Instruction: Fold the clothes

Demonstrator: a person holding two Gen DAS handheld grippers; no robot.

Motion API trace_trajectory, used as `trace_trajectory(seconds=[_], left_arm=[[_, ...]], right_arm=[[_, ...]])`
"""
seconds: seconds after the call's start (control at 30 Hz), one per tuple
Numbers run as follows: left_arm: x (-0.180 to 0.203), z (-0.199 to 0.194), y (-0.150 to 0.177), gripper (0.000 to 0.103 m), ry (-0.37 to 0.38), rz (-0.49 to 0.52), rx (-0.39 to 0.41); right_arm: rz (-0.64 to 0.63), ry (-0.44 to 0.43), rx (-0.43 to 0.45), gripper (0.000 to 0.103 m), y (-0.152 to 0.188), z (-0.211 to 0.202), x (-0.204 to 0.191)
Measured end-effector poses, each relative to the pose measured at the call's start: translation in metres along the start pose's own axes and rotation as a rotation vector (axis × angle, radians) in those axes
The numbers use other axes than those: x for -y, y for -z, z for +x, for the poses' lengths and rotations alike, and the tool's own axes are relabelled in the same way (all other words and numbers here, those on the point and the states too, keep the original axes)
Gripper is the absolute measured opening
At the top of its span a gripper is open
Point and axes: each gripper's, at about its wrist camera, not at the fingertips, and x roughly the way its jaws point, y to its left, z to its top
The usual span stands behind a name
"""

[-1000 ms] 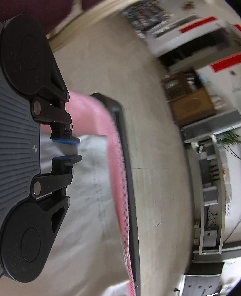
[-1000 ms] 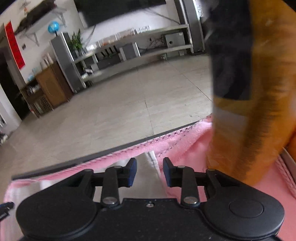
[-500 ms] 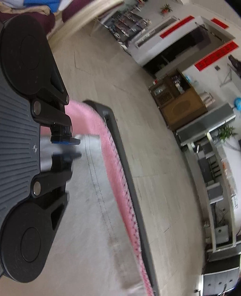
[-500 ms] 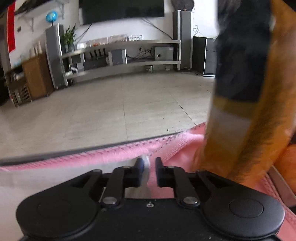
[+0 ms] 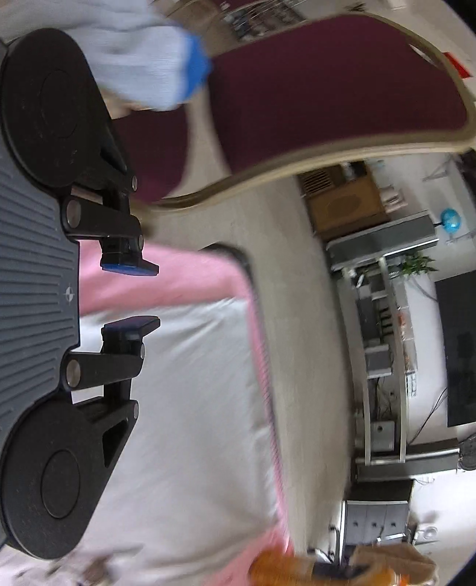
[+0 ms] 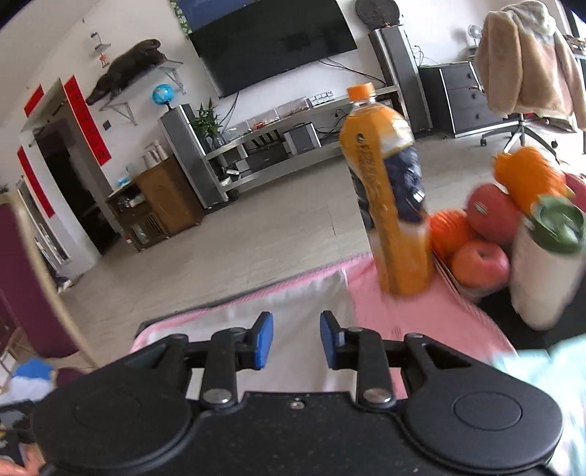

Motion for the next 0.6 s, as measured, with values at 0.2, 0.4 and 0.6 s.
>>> trace_trajectory(seconds=[0.2,0.4,0.6], left_arm=[[0.015,-0.003,0.061,0.026,0.08,-0.169,-0.109],[0.032,0.026,0.05,0.026,0.019,-0.077,-0.046],[0.033,0.065,0.045,0.024,-0.077,-0.016,-0.081]], right_arm=[[0.188,-0.014,-0.032,0.038,0.066,0.0,0.04],[0.238,-0.004,-0.185,0.018,0.081,0.061,0.062],[0.297,-0.098,-0.264,0.018,0.085,0.116,0.06]])
